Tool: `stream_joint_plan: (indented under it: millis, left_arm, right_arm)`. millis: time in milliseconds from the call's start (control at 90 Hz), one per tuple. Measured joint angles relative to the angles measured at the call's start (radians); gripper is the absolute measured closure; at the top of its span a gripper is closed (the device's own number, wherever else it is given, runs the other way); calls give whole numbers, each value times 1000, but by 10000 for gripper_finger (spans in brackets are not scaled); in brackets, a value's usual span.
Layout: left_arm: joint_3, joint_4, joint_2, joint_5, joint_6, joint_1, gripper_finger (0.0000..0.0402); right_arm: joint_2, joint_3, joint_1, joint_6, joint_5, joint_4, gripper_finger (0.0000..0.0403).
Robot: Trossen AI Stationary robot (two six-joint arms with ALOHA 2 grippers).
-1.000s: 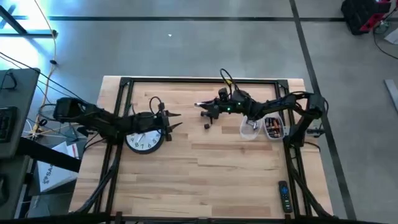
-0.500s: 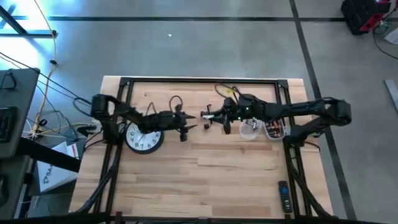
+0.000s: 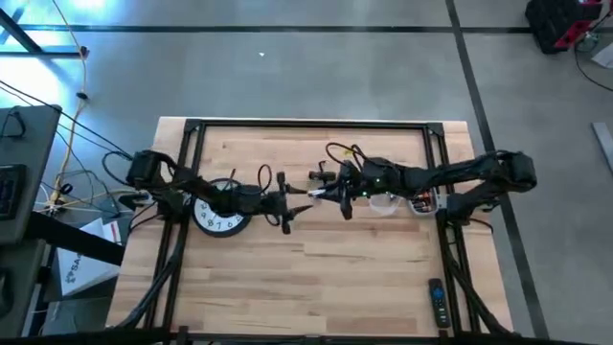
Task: Insert battery
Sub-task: Insert the white battery case into the black flashlight
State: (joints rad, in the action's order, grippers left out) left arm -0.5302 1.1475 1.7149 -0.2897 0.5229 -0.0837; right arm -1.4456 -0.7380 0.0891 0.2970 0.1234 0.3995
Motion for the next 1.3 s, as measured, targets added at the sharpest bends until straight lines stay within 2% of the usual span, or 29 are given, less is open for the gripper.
stream_joint_plan:
  millis: [111, 356, 667, 1067, 1167, 1300]
  left_arm:
    - [0, 37, -14, -54, 73, -30, 231]
    - [-2, 130, -13, -8, 135, -49, 231]
    - [-29, 131, -12, 43, 151, -49, 231]
    - [-69, 77, -11, 2, 155, -47, 232]
    - [-69, 76, -11, -4, 154, -47, 245]
    - [-69, 74, -11, -3, 153, -47, 281]
  right_arm:
    - [-2, 0, 0, 19, 29, 1, 345]
    - [-1, 0, -2, 44, 72, 29, 345]
    - [-1, 0, -2, 69, 131, 78, 345]
    - [-1, 0, -2, 65, 149, 94, 345]
    - [-1, 0, -2, 64, 149, 100, 345]
    - [-1, 0, -2, 63, 150, 103, 345]
